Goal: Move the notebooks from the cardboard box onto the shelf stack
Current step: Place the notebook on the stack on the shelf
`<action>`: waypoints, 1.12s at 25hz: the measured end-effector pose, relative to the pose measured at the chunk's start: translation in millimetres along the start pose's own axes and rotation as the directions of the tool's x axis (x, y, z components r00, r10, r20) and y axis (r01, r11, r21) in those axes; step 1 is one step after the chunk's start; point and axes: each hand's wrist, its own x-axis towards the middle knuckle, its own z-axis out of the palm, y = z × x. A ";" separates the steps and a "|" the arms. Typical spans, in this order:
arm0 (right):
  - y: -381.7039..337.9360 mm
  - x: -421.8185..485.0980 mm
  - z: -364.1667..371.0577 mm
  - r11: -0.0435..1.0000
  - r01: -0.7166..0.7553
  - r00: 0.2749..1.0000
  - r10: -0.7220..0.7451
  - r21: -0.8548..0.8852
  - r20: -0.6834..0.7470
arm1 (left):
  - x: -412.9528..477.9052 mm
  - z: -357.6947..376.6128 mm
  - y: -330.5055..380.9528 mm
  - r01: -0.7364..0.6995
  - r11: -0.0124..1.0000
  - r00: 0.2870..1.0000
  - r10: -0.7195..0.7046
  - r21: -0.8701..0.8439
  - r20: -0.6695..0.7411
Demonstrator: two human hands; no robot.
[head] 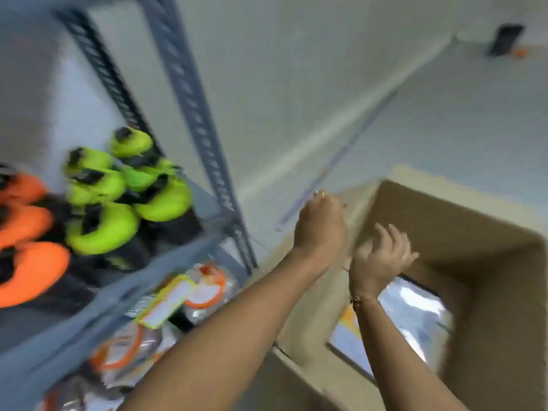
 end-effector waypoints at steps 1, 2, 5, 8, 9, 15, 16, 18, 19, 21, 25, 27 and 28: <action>56.7 -3.4 -1.8 0.982 -0.120 0.987 0.134 -0.145 0.092 | 3.5 62.1 -6.3 0.051 0.998 0.979 -0.055 0.023 0.198; 105.6 -9.8 -5.0 0.933 -0.204 0.943 0.268 -0.296 0.197 | 0.1 119.0 -15.0 0.077 0.995 0.932 -0.095 0.064 0.351; 202.0 -36.2 -17.1 0.653 -0.416 0.669 0.691 -0.633 0.274 | -27.0 241.1 -60.4 0.127 0.955 0.727 -0.274 0.268 0.629; 265.9 -48.1 -21.8 0.420 -0.551 0.421 0.886 -0.721 0.195 | -48.2 308.8 -101.6 0.258 0.877 0.583 -0.475 0.404 0.659; 276.1 -51.4 -24.3 0.429 -0.566 0.403 0.889 -0.704 0.218 | -53.2 318.5 -111.2 0.326 0.847 0.555 -0.532 0.420 0.640; 275.8 -62.1 -21.1 0.482 -0.639 0.497 0.854 -0.599 0.156 | -59.7 329.1 -116.0 0.366 0.796 0.603 -0.598 0.483 0.528; 271.2 -61.9 -20.7 0.468 -0.658 0.506 0.855 -0.590 0.113 | -59.2 325.6 -113.0 0.346 0.799 0.624 -0.588 0.492 0.515; 261.9 -59.4 -20.8 0.454 -0.682 0.533 0.845 -0.573 0.035 | -58.7 316.0 -107.2 0.269 0.816 0.669 -0.540 0.512 0.510; 257.3 -57.3 -21.6 0.454 -0.690 0.546 0.838 -0.564 0.007 | -58.8 311.1 -104.0 0.217 0.828 0.698 -0.503 0.518 0.511; 242.7 -51.1 -28.8 0.482 -0.709 0.576 0.817 -0.515 -0.028 | -58.5 294.2 -94.5 0.147 0.851 0.759 -0.424 0.504 0.495; 189.5 -43.5 -48.6 0.618 -0.737 0.659 0.747 -0.272 -0.088 | -55.5 220.8 -58.6 0.076 0.922 0.880 -0.241 0.380 0.410; 143.8 -37.3 -57.6 0.722 -0.688 0.725 0.683 -0.065 -0.091 | -55.3 158.9 -39.4 -0.009 0.964 0.957 -0.068 0.264 0.280; 110.9 -34.9 -62.6 0.785 -0.617 0.780 0.619 0.049 -0.090 | -59.7 118.2 -31.7 -0.093 0.966 0.982 0.048 0.242 0.184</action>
